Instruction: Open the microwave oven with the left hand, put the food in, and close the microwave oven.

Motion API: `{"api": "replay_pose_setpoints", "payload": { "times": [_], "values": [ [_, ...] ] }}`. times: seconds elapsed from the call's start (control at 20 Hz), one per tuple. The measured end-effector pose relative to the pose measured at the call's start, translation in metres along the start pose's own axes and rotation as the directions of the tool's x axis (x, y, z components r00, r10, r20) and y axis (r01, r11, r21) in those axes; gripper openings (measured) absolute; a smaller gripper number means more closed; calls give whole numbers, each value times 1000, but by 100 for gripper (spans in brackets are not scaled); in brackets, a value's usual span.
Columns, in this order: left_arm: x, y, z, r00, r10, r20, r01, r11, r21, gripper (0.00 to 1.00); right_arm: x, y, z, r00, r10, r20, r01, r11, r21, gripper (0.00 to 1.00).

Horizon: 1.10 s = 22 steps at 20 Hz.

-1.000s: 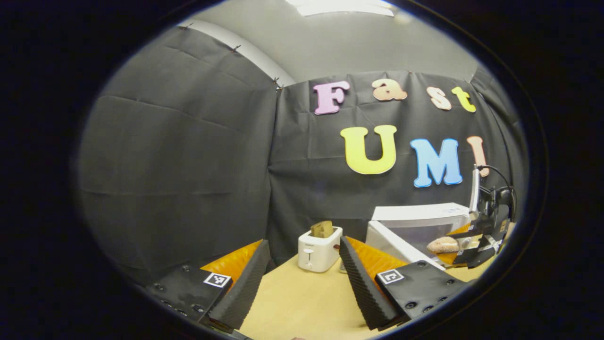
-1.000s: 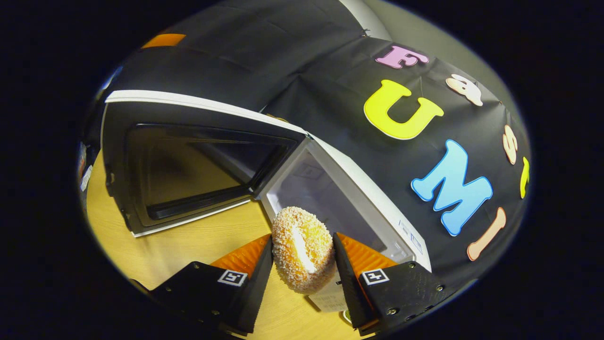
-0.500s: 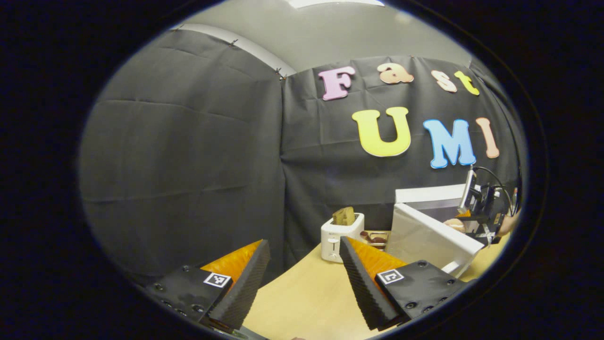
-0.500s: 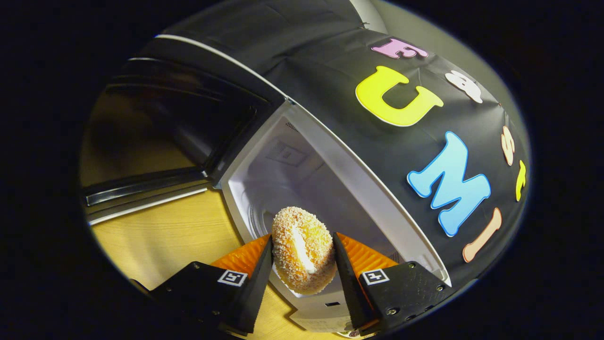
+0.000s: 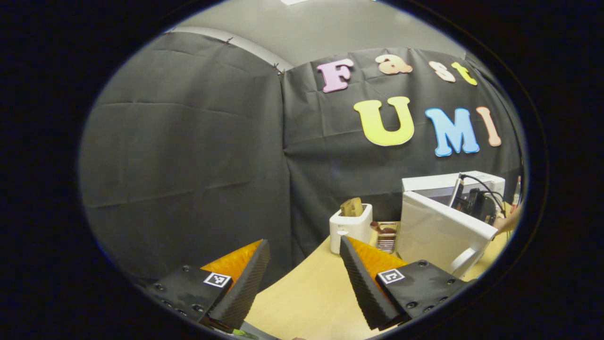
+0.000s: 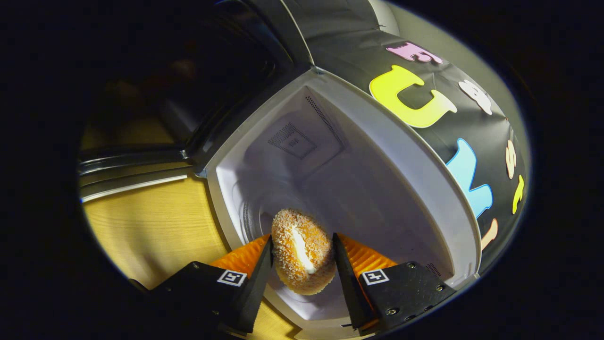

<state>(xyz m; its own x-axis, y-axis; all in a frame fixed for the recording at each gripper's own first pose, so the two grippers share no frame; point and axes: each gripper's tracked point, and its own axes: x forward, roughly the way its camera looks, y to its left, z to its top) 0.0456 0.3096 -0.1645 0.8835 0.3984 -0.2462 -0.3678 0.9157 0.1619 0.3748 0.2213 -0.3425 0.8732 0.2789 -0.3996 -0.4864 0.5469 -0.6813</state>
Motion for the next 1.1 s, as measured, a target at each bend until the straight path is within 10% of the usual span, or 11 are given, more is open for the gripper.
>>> {"api": "replay_pose_setpoints", "payload": {
  "times": [0.25, 1.1],
  "values": [
    [-3, -12, -6, 1000, -23, -10, 23, 1000, 18, 97, -3, -8, 0, 999, -45, -3, 45, 999, 25, 98],
    [-4, -120, -56, 968, -242, -66, 242, 970, -15, 100, -204, -92, 50, 980, -187, 63, 136, 872, 470, 97]
  ]
}}
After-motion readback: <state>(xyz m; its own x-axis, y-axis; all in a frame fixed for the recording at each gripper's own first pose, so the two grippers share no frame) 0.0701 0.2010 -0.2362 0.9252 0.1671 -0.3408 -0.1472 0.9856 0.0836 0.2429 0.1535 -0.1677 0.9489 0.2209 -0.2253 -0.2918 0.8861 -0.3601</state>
